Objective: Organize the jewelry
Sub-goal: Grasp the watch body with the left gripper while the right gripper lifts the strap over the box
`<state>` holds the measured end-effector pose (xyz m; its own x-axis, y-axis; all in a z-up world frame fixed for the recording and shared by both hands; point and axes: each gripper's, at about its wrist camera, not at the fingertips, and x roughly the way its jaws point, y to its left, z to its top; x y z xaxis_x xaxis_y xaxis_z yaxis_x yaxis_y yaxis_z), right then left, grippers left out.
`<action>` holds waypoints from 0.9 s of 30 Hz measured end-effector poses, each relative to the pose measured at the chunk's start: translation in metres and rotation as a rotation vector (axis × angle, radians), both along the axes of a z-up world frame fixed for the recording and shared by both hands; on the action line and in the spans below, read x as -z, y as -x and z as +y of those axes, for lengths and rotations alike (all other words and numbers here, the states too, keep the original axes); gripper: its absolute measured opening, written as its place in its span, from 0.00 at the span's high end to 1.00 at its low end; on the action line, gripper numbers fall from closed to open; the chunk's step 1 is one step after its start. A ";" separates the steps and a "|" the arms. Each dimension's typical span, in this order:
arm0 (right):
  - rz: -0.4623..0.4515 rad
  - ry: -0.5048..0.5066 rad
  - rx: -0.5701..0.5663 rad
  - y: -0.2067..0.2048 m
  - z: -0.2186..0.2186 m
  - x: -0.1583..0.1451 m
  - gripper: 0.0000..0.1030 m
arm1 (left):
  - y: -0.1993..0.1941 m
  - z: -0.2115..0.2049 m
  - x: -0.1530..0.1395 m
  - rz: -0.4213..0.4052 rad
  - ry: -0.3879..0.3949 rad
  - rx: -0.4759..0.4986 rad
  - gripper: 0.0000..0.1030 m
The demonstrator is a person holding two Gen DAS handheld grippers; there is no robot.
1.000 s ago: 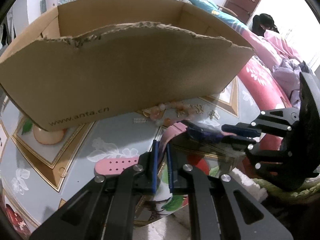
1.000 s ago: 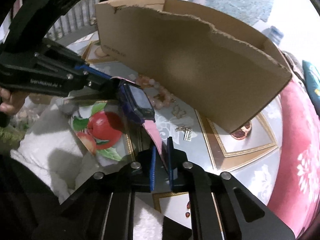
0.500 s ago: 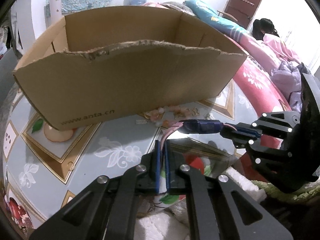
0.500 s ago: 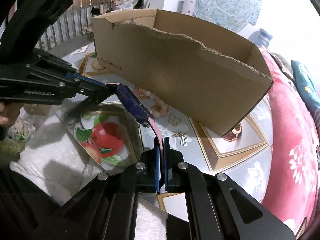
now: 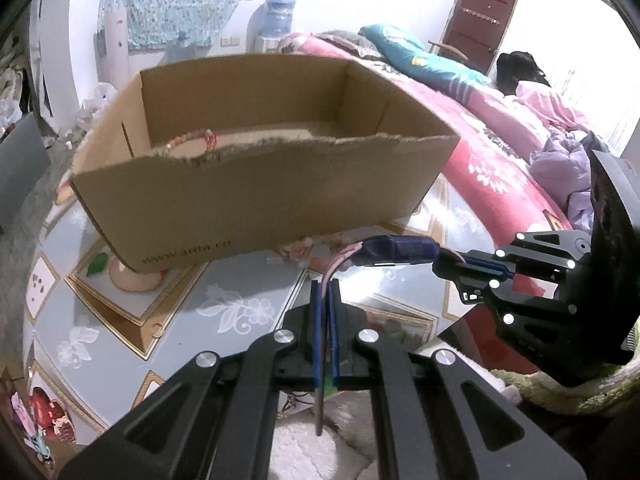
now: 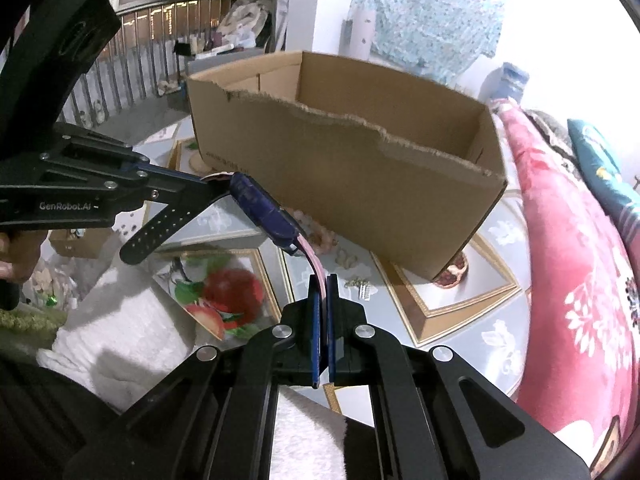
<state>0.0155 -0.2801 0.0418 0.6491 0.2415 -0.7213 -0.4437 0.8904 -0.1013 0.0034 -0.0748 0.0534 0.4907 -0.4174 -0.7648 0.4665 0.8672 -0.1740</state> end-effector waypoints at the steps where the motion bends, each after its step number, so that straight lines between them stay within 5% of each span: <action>1: -0.007 -0.001 0.002 0.002 0.000 -0.002 0.99 | 0.003 0.000 -0.005 -0.012 0.003 0.001 0.97; 9: -0.102 -0.031 0.007 0.012 -0.003 -0.043 0.99 | 0.015 0.005 -0.047 -0.126 0.020 0.001 0.97; 16: -0.147 -0.097 -0.011 -0.019 -0.009 -0.086 0.99 | -0.003 0.006 -0.092 -0.222 0.037 0.004 0.97; 21: -0.037 -0.144 -0.042 -0.079 -0.014 -0.102 0.99 | -0.048 0.008 -0.108 -0.219 0.040 -0.002 0.97; 27: 0.202 -0.125 -0.060 -0.161 -0.007 -0.084 0.99 | -0.127 0.007 -0.091 -0.047 0.050 -0.007 0.98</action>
